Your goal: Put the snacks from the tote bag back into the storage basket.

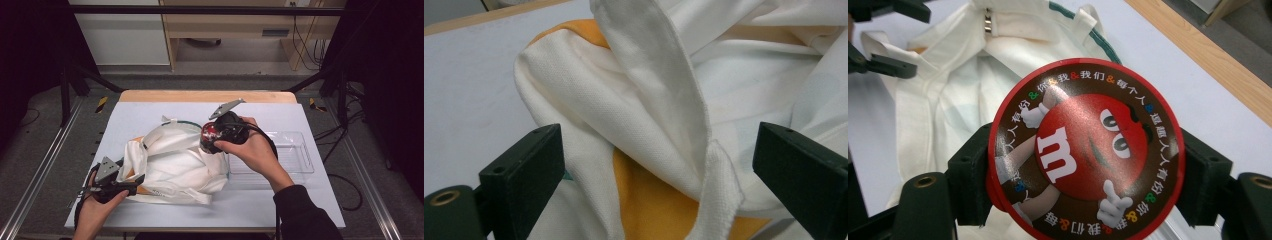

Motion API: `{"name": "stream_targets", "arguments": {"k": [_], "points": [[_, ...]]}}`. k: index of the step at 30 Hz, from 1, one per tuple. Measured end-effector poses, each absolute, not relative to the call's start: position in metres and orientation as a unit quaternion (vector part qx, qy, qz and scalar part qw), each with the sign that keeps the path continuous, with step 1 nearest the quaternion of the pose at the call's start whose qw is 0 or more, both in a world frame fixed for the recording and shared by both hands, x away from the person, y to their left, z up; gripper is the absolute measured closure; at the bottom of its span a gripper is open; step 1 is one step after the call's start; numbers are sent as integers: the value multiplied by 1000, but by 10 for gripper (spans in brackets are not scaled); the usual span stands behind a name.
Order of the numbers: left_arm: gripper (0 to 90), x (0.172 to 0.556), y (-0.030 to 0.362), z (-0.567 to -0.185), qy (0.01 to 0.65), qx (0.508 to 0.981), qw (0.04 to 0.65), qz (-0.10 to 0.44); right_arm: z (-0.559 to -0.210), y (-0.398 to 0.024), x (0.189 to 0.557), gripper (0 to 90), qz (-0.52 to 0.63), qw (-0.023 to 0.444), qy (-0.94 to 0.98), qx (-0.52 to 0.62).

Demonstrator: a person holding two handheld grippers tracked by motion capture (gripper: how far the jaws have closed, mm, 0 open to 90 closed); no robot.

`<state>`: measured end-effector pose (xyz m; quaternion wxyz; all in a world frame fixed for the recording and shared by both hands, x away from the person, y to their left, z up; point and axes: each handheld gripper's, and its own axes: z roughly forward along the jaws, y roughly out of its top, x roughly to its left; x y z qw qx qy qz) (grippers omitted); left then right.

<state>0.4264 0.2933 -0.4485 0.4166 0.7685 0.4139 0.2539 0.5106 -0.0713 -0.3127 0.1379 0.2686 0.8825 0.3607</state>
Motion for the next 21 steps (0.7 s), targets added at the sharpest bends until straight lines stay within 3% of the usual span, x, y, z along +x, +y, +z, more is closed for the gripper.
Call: {"name": "stream_targets", "arguments": {"k": [21], "points": [[60, 429, 295, -452, 424, 766, 408, 257, -289, -109, 518, 259, 348, 151, 884, 272]]}}
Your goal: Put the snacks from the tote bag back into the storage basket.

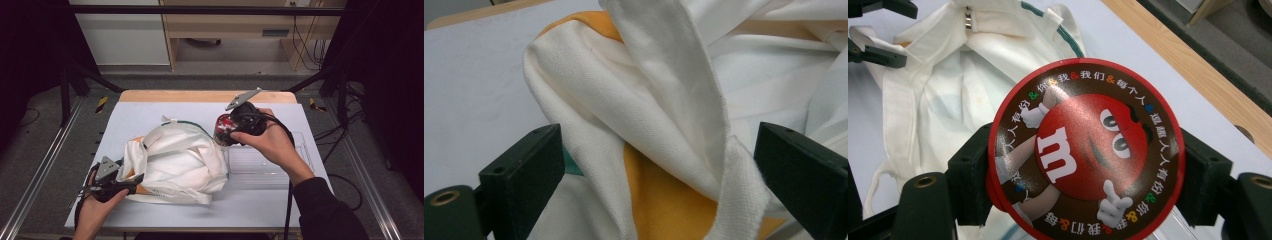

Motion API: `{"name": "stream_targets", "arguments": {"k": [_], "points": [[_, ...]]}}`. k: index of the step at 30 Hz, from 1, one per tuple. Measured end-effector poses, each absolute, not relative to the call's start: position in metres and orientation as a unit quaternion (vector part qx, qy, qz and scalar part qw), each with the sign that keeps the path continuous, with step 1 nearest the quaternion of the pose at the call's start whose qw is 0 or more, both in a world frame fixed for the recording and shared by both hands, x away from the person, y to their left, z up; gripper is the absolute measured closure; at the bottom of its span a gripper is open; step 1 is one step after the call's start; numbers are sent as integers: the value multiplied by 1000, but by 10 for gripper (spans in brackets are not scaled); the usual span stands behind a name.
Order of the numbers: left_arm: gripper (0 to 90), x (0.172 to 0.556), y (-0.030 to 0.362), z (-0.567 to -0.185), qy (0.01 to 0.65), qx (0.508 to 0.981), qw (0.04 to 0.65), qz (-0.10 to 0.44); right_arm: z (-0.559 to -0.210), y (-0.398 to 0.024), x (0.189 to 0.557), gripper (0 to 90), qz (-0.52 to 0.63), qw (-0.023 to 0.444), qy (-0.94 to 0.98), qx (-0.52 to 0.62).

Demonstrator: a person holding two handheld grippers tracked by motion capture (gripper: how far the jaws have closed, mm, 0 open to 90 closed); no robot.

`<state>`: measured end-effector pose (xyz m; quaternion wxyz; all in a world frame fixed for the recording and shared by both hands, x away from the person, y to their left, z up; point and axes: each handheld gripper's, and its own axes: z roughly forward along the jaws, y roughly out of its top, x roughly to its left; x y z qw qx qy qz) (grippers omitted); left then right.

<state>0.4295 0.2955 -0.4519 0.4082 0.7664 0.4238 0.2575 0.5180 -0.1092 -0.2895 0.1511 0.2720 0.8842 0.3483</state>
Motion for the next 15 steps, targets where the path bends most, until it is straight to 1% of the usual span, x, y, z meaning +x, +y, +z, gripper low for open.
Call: {"name": "stream_targets", "arguments": {"k": [8, 15], "points": [[60, 430, 293, -452, 423, 767, 399, 271, -290, -130, 527, 259, 340, 144, 890, 267], [63, 426, 293, -451, 426, 760, 401, 283, -292, -141, 527, 259, 328, 143, 897, 259]]}}
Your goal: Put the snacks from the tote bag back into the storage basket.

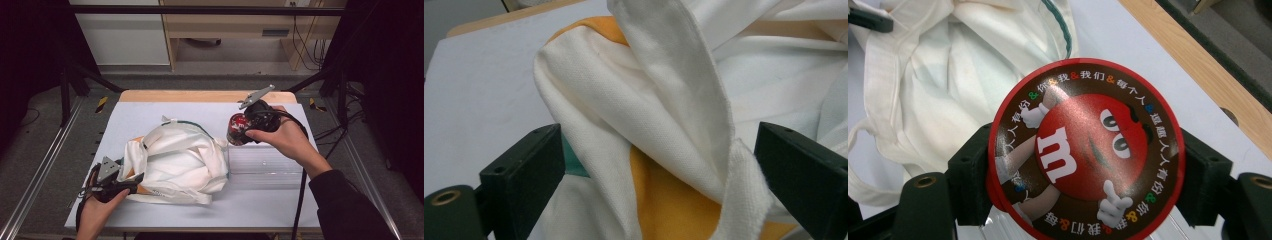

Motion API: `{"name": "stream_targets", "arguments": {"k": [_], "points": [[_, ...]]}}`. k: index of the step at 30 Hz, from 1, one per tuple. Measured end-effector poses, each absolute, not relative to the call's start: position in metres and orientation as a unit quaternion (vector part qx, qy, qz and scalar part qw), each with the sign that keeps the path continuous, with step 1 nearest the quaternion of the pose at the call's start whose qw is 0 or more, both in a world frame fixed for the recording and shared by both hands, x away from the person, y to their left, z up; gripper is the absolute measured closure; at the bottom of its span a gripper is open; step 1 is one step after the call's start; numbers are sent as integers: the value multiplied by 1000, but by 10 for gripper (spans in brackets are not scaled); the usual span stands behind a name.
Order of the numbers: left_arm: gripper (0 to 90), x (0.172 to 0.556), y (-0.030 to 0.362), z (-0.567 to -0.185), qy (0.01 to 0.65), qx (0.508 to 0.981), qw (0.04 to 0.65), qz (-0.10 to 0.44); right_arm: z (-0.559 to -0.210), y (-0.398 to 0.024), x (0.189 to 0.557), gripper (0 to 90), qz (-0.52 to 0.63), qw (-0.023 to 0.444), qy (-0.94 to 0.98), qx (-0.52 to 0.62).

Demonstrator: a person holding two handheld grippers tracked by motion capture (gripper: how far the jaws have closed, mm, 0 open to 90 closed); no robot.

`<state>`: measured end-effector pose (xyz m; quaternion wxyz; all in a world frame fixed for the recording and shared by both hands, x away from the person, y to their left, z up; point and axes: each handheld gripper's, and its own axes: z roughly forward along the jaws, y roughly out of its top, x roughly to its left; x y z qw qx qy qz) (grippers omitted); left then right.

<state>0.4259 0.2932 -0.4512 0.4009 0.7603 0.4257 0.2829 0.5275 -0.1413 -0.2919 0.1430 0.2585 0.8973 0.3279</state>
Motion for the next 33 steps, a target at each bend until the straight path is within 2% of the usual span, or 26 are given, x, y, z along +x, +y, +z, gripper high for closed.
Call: {"name": "stream_targets", "arguments": {"k": [15, 33], "points": [[63, 420, 295, -450, 425, 755, 400, 299, -313, -157, 530, 259, 298, 139, 910, 254], [65, 418, 296, -449, 421, 757, 395, 306, -344, -152, 529, 259, 275, 140, 918, 248]]}}
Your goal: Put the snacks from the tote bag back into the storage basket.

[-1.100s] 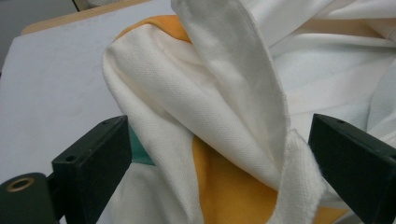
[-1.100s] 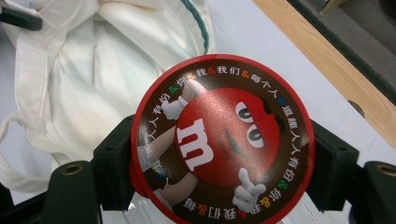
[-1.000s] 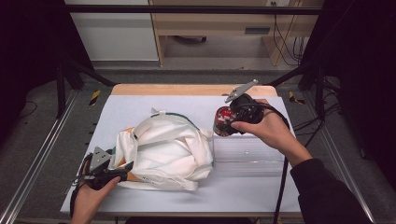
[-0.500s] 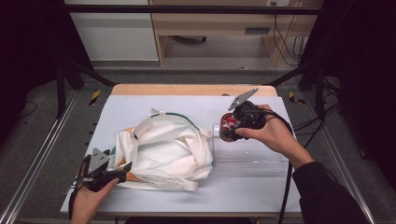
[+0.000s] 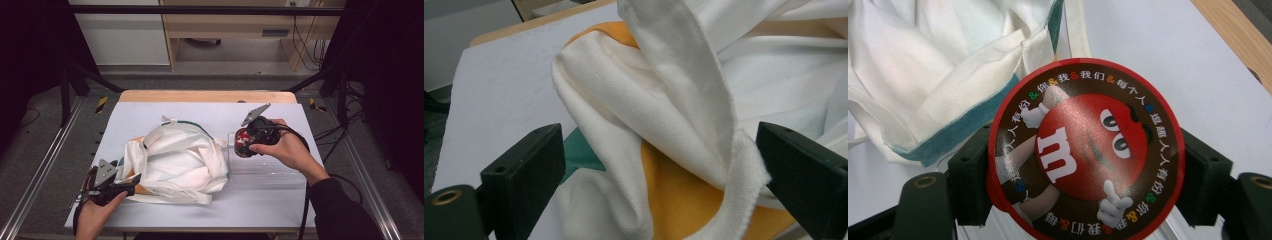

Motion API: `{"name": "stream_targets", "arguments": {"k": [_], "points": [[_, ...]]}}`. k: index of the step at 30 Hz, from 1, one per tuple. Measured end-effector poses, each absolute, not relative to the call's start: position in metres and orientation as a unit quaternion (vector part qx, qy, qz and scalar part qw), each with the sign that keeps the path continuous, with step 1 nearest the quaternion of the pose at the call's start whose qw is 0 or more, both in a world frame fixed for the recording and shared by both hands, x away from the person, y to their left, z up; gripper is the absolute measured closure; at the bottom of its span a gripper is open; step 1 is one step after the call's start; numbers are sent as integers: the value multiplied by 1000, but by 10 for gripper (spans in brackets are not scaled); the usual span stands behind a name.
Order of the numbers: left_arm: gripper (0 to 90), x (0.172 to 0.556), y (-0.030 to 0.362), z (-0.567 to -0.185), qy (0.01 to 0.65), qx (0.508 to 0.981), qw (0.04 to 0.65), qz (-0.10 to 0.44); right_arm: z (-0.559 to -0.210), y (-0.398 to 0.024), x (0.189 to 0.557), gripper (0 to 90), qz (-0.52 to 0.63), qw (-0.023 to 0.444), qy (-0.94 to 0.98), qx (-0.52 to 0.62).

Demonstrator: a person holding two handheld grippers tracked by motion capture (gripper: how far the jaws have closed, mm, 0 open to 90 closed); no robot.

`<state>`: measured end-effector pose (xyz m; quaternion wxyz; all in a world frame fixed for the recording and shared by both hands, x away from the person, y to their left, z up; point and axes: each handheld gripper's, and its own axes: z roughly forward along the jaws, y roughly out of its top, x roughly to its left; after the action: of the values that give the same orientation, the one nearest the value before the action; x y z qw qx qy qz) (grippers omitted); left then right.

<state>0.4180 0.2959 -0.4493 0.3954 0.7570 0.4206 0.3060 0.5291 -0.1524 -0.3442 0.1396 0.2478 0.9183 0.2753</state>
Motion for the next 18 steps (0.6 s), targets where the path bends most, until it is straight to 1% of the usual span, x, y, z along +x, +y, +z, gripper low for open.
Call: {"name": "stream_targets", "arguments": {"k": [18], "points": [[65, 417, 297, -448, 419, 756, 396, 309, -367, -150, 527, 259, 267, 129, 921, 251]]}}
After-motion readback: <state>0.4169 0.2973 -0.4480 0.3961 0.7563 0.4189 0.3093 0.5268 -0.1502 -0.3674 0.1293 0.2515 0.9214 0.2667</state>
